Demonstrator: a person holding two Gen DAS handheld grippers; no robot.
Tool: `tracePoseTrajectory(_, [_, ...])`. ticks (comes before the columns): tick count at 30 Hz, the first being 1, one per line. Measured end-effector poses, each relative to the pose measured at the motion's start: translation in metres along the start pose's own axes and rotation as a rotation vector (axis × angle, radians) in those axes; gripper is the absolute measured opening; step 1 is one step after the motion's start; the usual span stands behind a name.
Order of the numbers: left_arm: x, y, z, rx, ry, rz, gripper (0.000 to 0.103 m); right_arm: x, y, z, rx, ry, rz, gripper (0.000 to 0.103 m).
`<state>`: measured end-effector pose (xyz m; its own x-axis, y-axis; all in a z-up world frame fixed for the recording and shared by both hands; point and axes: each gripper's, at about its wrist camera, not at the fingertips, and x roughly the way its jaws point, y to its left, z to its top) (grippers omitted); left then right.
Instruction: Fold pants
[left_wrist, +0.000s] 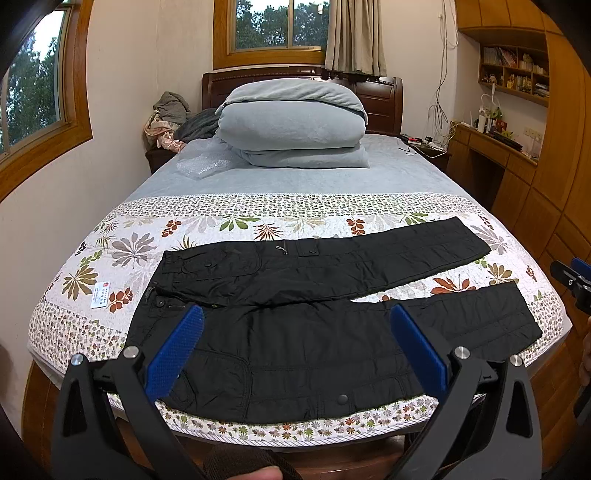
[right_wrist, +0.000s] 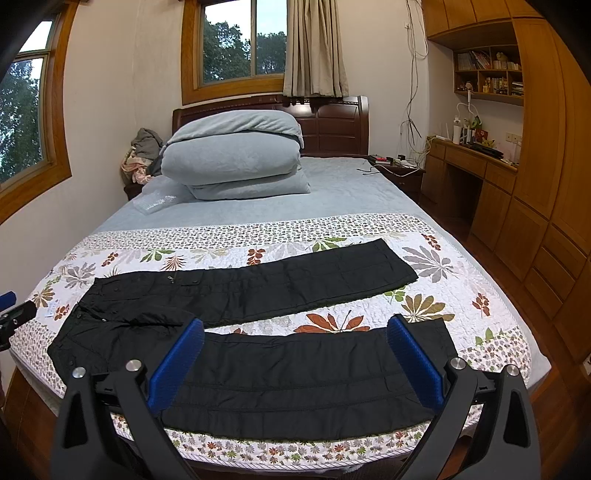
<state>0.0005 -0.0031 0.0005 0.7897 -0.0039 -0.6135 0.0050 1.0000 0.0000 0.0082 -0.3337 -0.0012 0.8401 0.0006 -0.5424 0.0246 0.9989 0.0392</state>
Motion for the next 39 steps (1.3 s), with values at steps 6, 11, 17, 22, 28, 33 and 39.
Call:
tracePoseTrajectory(6, [0.0003,0.0002,0.0004,-0.001,0.002,-0.001,0.101,0.0001,0.0001,0.0,0.002,0.0,0.0,0.1])
tracePoseTrajectory(11, [0.0002,0.0002,0.0004,-0.001,0.002,-0.001,0.101,-0.0001,0.0004,0.0001,0.002,0.0,0.0,0.1])
tracePoseTrajectory(17, [0.0001,0.0,0.0006,-0.001,0.002,0.0,0.101,0.0,0.0004,0.0001,0.002,-0.001,0.001,0.1])
tracePoseTrajectory(22, [0.0001,-0.0003,0.0007,-0.002,0.002,-0.001,0.101,-0.0003,0.0004,0.0002,0.001,-0.002,0.002,0.1])
tracePoseTrajectory(28, [0.0001,-0.0005,0.0008,0.0,0.001,0.0,0.101,-0.0003,0.0005,0.0006,0.0,-0.003,0.001,0.1])
tracePoseTrajectory(33, [0.0,-0.0005,0.0009,-0.002,0.002,-0.001,0.101,-0.0001,0.0015,0.002,-0.003,-0.005,0.002,0.1])
tracePoseTrajectory(39, [0.0003,-0.0001,0.0008,-0.001,0.003,-0.001,0.101,0.0015,0.0009,0.0028,-0.002,0.0,0.001,0.1])
